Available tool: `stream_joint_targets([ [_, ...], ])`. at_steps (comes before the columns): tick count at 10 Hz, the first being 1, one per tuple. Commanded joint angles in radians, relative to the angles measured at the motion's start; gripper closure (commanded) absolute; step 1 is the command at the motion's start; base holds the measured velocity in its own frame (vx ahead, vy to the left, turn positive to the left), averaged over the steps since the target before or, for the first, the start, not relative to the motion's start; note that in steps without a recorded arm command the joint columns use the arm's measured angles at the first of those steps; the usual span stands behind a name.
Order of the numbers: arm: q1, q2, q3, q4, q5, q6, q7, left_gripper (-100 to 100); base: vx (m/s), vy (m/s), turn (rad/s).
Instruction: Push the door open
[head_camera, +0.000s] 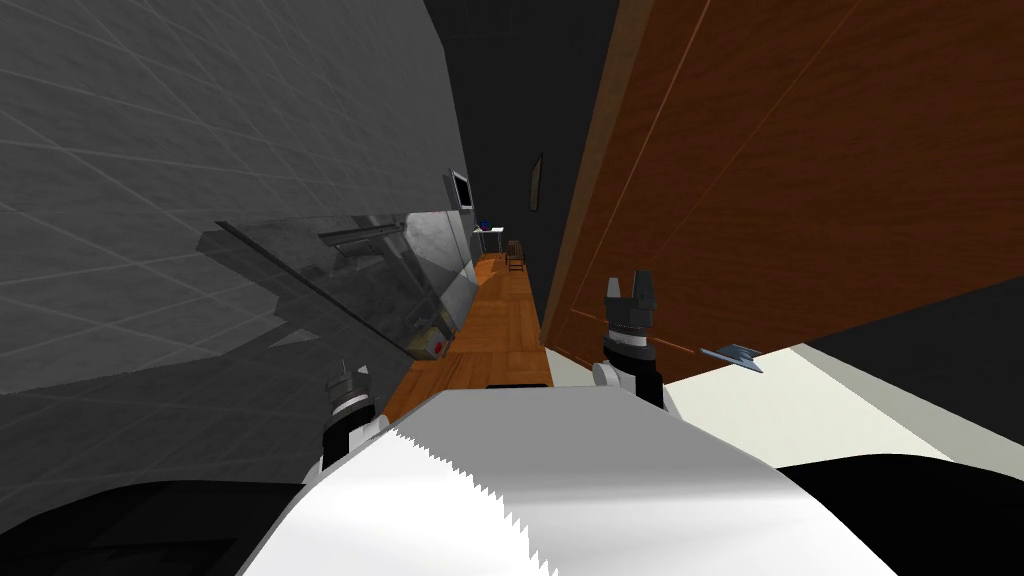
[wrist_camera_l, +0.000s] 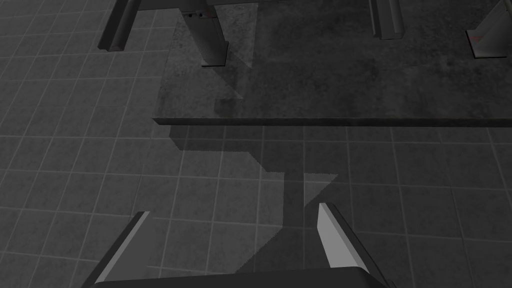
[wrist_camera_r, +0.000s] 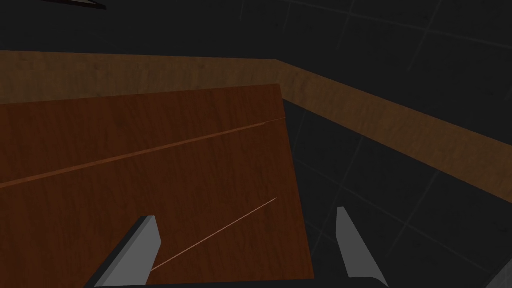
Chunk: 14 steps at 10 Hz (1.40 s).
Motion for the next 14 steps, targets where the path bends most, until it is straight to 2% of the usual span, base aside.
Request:
stream_joint_targets([
  [1,0.002,-0.002,-0.009,0.015,-0.008,0.023,0.001,-100,0.030,-0.017,-0.098],
  [3,0.002,-0.002,-0.010,0.016,-0.009,0.025,0.001,-100,0.028,-0.013,-0.090],
  [12,0.002,-0.002,-0.010,0.016,-0.009,0.025,0.001,-100,-0.002,0.001,0.006],
  [14,0.003,-0.002,-0.015,0.027,0.004,0.020,0.003,-100,0.029,-0.012,-0.096],
])
